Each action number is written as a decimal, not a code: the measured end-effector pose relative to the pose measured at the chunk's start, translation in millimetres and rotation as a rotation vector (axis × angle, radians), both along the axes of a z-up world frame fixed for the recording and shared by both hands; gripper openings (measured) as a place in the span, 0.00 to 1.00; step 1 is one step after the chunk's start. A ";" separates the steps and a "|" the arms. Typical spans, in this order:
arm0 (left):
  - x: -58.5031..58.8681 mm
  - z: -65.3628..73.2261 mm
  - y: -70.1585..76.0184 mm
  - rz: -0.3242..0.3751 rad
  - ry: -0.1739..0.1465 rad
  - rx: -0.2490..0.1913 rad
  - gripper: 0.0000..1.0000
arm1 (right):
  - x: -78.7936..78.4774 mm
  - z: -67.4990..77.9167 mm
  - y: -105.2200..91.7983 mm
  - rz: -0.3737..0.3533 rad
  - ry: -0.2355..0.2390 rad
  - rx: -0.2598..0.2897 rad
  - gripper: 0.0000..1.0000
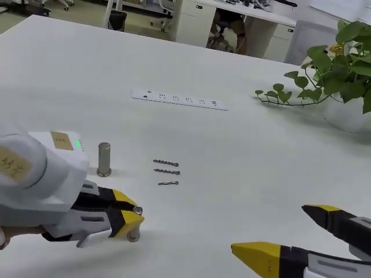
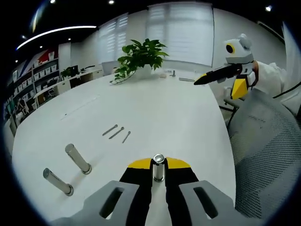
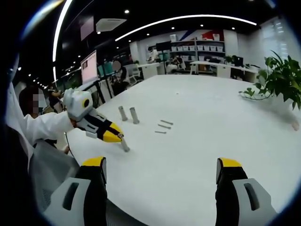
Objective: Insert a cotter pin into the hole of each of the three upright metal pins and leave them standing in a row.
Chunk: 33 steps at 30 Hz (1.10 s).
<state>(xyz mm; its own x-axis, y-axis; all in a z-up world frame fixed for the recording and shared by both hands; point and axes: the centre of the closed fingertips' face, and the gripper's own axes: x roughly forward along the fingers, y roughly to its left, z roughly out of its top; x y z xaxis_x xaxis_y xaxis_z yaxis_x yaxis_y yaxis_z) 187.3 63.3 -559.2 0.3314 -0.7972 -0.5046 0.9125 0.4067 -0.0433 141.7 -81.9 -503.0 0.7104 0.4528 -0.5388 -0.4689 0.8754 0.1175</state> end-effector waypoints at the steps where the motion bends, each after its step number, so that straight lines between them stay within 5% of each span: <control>1: -0.1 0.0 -0.1 -0.001 -0.001 0.000 0.05 | -0.1 -0.5 0.3 0.001 0.002 0.000 0.95; 7: -3.2 -0.4 0.3 -0.018 -0.004 -0.008 0.06 | 0.9 -0.9 3.4 0.009 0.001 0.001 0.96; 13: -4.9 5.7 2.8 -0.039 -0.043 -0.011 0.07 | 0.6 -2.5 4.9 0.014 0.004 0.004 0.95; 18: -9.1 20.7 8.6 -0.044 -0.049 -0.046 0.33 | 7.0 2.8 5.1 0.037 -0.033 -0.019 0.95; 20: -8.6 29.6 13.2 0.023 -0.009 -0.100 0.40 | 9.2 5.1 4.3 0.049 -0.050 -0.043 0.95; 27: -16.2 54.4 27.7 0.082 0.021 -0.231 0.63 | 14.2 7.8 3.3 0.083 -0.044 -0.054 0.94; 33: -16.7 57.6 44.5 0.141 -0.007 -0.212 0.68 | 22.0 12.6 3.4 0.139 -0.047 -0.081 0.92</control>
